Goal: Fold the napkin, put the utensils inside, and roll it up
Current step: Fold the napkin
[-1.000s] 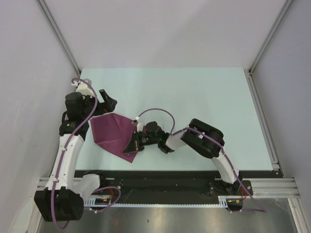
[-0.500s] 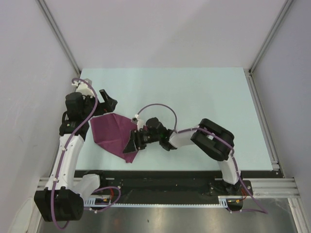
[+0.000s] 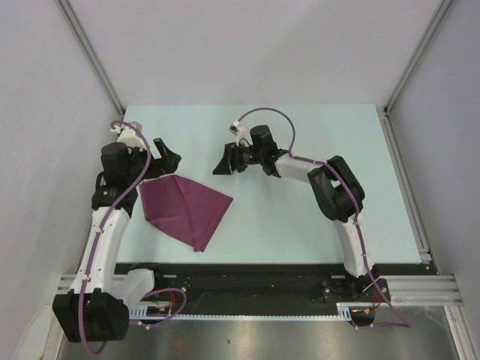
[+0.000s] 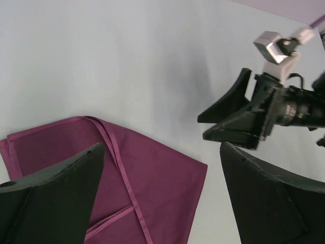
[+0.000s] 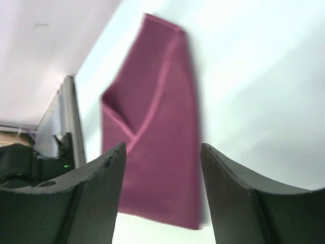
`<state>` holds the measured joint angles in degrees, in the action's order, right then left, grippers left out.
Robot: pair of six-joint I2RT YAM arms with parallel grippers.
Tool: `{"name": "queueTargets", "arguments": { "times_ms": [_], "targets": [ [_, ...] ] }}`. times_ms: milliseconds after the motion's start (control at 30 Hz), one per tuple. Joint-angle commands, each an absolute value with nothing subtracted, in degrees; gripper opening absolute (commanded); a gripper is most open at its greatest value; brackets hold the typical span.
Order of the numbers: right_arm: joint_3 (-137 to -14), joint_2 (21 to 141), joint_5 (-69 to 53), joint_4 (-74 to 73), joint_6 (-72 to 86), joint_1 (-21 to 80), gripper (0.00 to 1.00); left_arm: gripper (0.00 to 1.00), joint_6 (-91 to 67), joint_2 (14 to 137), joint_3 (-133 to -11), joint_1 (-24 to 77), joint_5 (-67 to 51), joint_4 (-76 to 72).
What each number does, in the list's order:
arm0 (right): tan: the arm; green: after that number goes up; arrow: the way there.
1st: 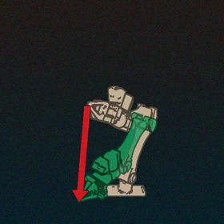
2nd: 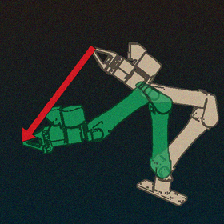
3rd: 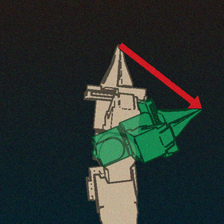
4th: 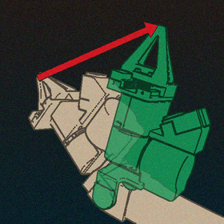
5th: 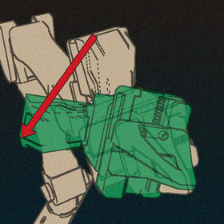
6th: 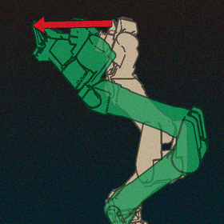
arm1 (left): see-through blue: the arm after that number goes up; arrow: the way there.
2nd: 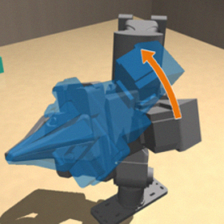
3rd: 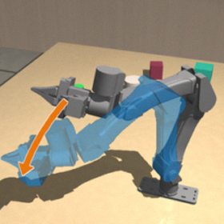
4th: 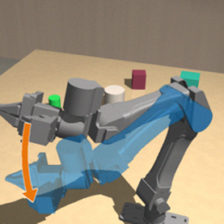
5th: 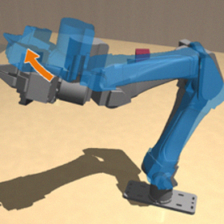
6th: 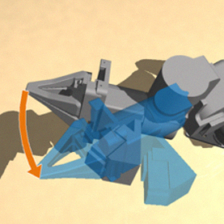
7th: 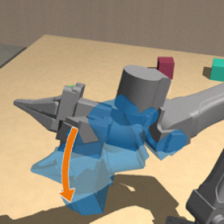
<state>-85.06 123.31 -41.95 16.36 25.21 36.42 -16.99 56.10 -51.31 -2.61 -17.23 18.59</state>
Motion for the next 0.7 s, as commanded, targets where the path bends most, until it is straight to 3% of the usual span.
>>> {"name": "queueTargets", "arguments": {
  "times_ms": [0, 300, 667],
  "targets": [
    [-94.7, 131.4, -46.9, 7.2, 20.1, 36.1, 0.64, 1.0, -17.0, 55.9, -51.4, -2.1, -17.8, 17.6],
    [-105.0, 143.2, -52.3, 4.0, 22.9, 36.9, 0.59, 1.0, -17.0, 56.3, -51.3, -2.1, -17.9, 17.7],
    [-108.7, 146.3, -52.0, 0.3, 22.1, 40.3, 0.56, 1.0, -17.3, 56.2, -51.3, -2.1, -18.6, 17.5]
  ]
}}
